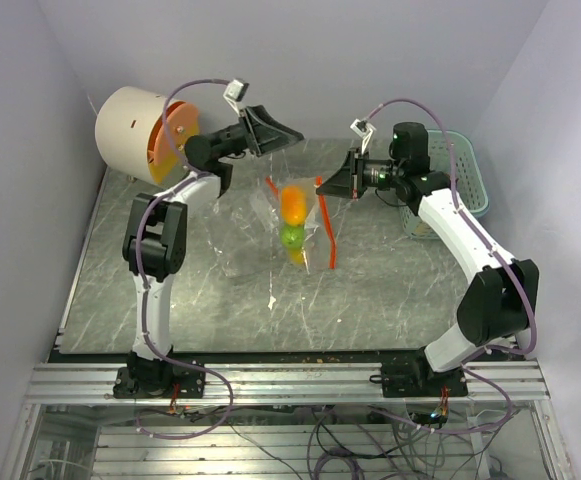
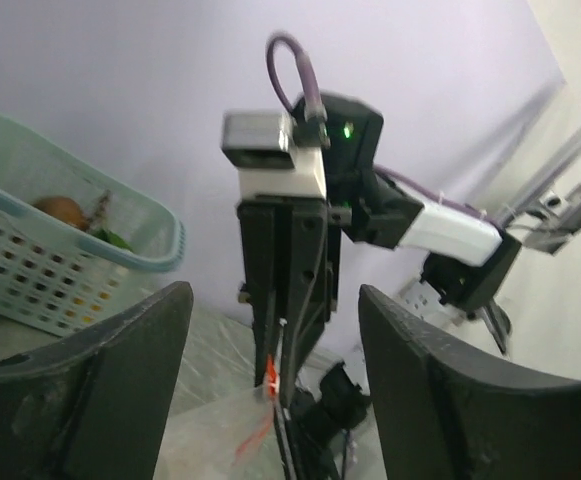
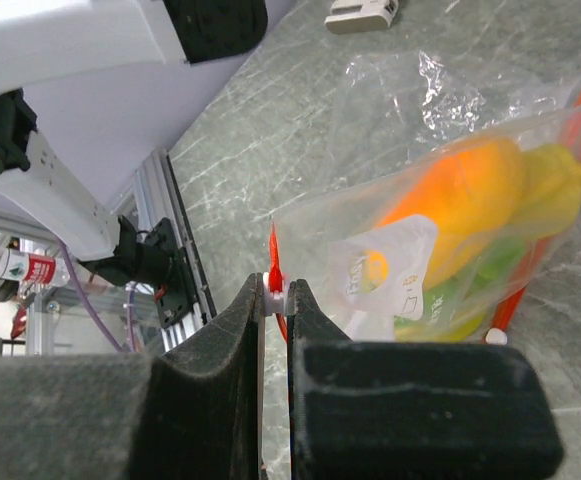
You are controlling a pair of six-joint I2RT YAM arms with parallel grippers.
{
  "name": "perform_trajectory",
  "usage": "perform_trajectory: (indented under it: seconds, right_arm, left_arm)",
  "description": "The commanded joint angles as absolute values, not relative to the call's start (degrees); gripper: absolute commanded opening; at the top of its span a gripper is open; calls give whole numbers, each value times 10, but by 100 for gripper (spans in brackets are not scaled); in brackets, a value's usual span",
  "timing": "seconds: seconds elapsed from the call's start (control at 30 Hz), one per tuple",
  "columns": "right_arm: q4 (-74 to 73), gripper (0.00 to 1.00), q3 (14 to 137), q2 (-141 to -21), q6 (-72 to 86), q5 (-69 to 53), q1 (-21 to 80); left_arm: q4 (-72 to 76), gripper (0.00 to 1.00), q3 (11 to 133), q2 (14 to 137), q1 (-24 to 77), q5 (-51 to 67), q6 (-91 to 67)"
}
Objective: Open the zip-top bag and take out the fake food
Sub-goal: Unzip the zipper food storage bag at the center of the board.
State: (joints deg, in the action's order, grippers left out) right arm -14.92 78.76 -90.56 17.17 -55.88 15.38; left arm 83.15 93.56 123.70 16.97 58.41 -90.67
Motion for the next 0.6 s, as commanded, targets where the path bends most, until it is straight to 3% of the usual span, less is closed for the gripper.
perform_trajectory:
  seconds: [0.0, 0.23, 0.57]
  right_arm:
    - [-140, 0, 818, -913, 176, -563, 151]
    - [-128, 0, 839, -927, 189, -566, 150]
    - [-109, 0, 838, -927, 209, -564, 150]
  left_arm:
    - [991, 79, 932, 1237, 224, 649, -904]
    - [991, 70, 893, 1230, 254, 670, -888]
    - [991, 43, 862, 1217, 257, 685, -884]
